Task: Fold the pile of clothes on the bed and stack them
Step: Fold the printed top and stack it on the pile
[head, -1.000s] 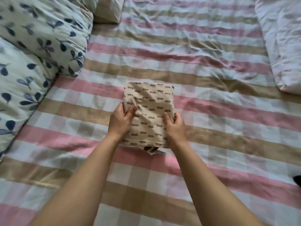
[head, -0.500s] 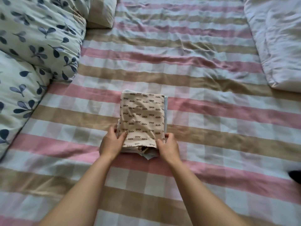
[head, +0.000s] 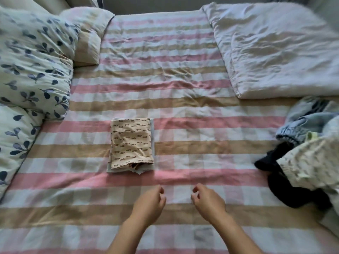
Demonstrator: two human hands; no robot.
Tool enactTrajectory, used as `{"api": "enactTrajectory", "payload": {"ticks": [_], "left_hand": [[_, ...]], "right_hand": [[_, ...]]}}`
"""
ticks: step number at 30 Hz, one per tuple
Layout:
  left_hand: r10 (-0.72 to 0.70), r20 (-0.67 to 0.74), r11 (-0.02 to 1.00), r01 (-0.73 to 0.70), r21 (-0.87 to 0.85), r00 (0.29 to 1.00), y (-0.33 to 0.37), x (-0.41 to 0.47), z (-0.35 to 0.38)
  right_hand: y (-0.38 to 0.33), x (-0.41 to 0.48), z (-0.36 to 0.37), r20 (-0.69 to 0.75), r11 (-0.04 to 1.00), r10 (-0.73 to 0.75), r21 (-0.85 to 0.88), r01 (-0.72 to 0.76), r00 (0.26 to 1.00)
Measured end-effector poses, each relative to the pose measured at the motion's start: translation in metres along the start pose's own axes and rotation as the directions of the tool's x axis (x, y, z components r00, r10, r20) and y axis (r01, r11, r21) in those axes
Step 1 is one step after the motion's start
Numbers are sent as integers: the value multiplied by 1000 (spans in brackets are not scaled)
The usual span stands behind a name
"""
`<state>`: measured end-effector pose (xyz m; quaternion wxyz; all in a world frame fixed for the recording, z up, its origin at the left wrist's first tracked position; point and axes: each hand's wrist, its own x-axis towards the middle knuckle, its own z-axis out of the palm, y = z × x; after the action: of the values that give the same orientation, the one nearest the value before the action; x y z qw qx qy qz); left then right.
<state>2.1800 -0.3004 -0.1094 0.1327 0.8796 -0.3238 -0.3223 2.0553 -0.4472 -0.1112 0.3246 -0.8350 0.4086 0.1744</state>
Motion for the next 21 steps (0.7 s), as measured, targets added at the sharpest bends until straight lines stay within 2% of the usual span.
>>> {"api": "enactTrajectory", "payload": {"ticks": [4, 12, 18, 21], "left_hand": [[149, 66, 987, -152, 48, 987, 85, -21, 29], [316, 102, 944, -323, 66, 943, 279, -34, 112], [421, 13, 906, -420, -55, 907, 397, -30, 178], [433, -97, 889, -443, -120, 896, 436, -17, 208]], "right_hand": [[74, -51, -36, -77, 999, 25, -21, -27, 997], [230, -112, -136, -212, 993, 92, 87, -75, 973], [344, -129, -200, -347, 987, 76, 158, -22, 935], [391, -124, -215, -391, 991, 61, 132, -9, 918]]}}
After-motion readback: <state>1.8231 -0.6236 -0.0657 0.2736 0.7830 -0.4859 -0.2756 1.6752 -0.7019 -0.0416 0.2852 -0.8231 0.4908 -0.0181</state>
